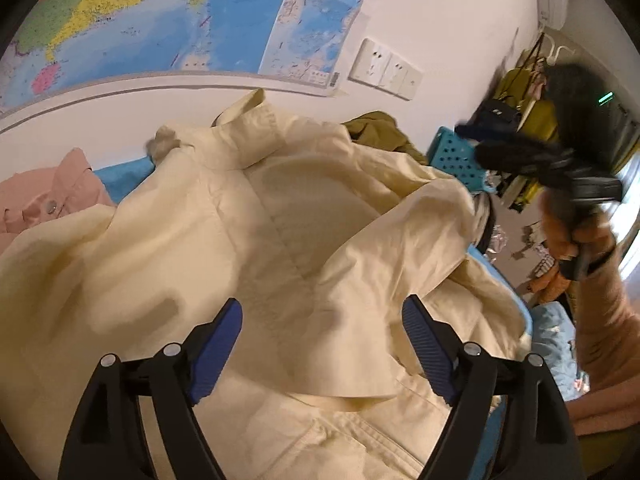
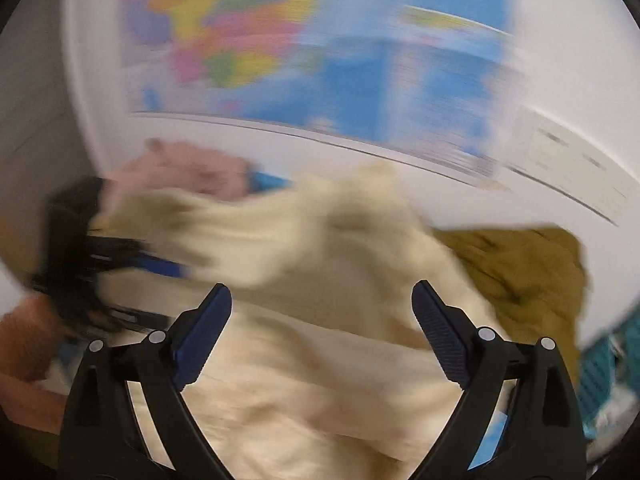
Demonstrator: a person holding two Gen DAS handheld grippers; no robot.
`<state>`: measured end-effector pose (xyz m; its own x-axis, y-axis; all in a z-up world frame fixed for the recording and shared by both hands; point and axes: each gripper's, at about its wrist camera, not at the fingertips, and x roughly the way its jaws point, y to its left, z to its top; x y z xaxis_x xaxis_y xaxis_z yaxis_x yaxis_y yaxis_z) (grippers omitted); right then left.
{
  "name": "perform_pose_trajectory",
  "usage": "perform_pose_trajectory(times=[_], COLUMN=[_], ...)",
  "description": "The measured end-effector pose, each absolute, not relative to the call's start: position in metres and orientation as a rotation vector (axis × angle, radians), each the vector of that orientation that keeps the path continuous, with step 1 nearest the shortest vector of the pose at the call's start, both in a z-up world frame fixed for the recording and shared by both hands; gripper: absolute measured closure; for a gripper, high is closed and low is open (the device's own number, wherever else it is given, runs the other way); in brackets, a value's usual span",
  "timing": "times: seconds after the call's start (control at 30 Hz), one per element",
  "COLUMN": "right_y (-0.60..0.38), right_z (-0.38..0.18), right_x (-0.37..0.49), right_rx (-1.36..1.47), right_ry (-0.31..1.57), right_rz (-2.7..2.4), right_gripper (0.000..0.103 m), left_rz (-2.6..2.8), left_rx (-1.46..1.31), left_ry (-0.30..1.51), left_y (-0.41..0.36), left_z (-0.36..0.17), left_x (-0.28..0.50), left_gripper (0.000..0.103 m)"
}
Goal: Fold large clothes
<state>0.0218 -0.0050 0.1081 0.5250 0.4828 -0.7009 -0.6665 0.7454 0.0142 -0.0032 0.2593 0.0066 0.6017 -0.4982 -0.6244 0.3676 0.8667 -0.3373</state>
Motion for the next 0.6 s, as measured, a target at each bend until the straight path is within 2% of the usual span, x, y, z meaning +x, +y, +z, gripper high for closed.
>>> perform_pose_trajectory(times=[0.17,0.3,0.33,0.37,0.4,0.43,0.57,0.6], right_y=[-0.090,-0.143,-0.149,-0.155,-0.158,-0.155,-0.148,-0.142], right_z=[0.079,0.057,0.052,0.044,0.039,0.037,0.039,0.042], right_x=[0.034,0.035,0.036,0.038,0.040,0.041,0.041,0.041], right_rx=[-0.103,0.045,0.058,0.077,0.088,0.097,0.100,0.089], right_ry=[0.792,0.794,0.802,0.821,0.827,0.829,0.796,0.774], right_rz=[0.596,0.547,0.532,0.534,0.530,0.530,0.595,0.613], right_gripper=[0.006,0.006,0.006,0.006,0.006,0.006,0.006,0.009], left_rz=[-0.557,-0.510,-0.493,-0.495,-0.508,-0.517,-0.470,-0.436], left_rx=[-0.120,-0.077,-0.077,-0.083,-0.102,-0.125,-0.366,-0.395], left_ry=[0.777,0.930,0.977,1.009,1.048,1.060,0.976,0.978], left_y=[0.249,0.229,0.224,0.222,0.221,0.224,0.285,0.298], left_z=[0.004,-0.025,-0.033,-0.039,-0.044,-0.045,-0.011,-0.007], left_x=[-0.015,0.011,0.021,0.027,0.034,0.038,0.041,0.041], left_gripper=[0.009,0.010,0.024,0.054,0.073,0.099,0.100,0.100])
